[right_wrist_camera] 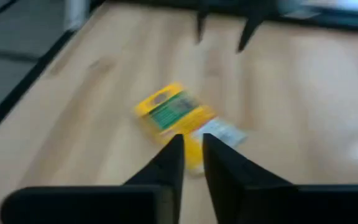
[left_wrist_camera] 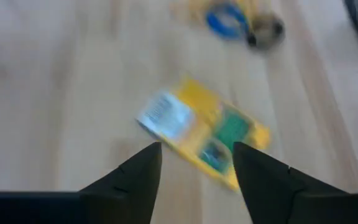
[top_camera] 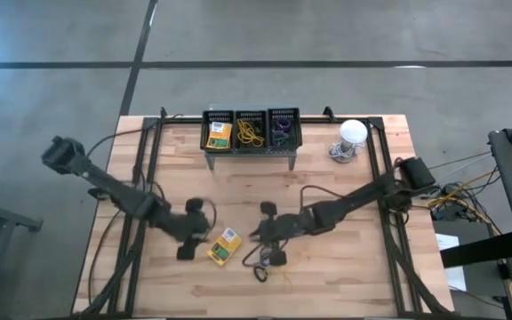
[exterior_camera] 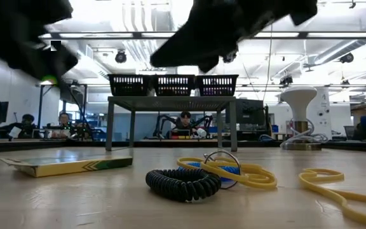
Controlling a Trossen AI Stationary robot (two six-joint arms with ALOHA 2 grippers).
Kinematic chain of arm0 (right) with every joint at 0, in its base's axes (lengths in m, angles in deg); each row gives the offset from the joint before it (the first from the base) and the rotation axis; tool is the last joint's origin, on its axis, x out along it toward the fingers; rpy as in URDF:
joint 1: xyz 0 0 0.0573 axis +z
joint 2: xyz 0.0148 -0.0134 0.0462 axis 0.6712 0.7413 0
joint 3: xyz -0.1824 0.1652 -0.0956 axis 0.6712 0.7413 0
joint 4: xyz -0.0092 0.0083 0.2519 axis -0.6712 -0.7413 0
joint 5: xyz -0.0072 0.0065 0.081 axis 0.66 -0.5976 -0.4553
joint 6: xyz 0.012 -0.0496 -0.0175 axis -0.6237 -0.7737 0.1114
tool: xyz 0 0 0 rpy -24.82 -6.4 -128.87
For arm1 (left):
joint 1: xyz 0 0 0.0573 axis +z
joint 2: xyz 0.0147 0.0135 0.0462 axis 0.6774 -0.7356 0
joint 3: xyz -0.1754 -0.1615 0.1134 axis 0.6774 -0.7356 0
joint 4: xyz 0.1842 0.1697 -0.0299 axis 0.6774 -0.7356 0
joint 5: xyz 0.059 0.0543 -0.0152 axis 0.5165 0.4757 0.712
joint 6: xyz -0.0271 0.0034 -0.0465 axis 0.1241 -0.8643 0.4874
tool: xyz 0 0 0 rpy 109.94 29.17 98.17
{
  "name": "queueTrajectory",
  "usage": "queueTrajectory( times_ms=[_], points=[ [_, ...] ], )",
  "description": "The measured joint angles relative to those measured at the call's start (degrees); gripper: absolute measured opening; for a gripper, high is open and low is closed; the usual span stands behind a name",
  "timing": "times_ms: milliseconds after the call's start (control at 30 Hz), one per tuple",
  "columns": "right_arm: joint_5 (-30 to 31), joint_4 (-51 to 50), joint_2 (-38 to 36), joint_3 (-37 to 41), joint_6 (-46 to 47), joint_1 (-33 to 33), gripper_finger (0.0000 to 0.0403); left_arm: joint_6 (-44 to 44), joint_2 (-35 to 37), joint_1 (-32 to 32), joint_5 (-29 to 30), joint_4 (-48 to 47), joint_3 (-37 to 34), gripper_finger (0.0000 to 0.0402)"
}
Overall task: Pick & Place Office Desk Supplies
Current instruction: Put the crayon box into the left black bin
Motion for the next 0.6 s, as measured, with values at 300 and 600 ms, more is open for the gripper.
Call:
queueTrajectory(
  times_ms=[300, 600],
  points=[
    [-5.81, -5.88, 13.97, -12.51, -13.13, 0.01, 0.0177, 23.68, -7.80, -6.88, 1.52, 16.64, -9.98, 0.0128],
    [-3.77, -24.19, 25.18, -30.03, -27.22, 0.36, 0.0263, 26.00, -13.77, -6.62, 2.62, 40.09, -18.91, 0.0074]
  ],
)
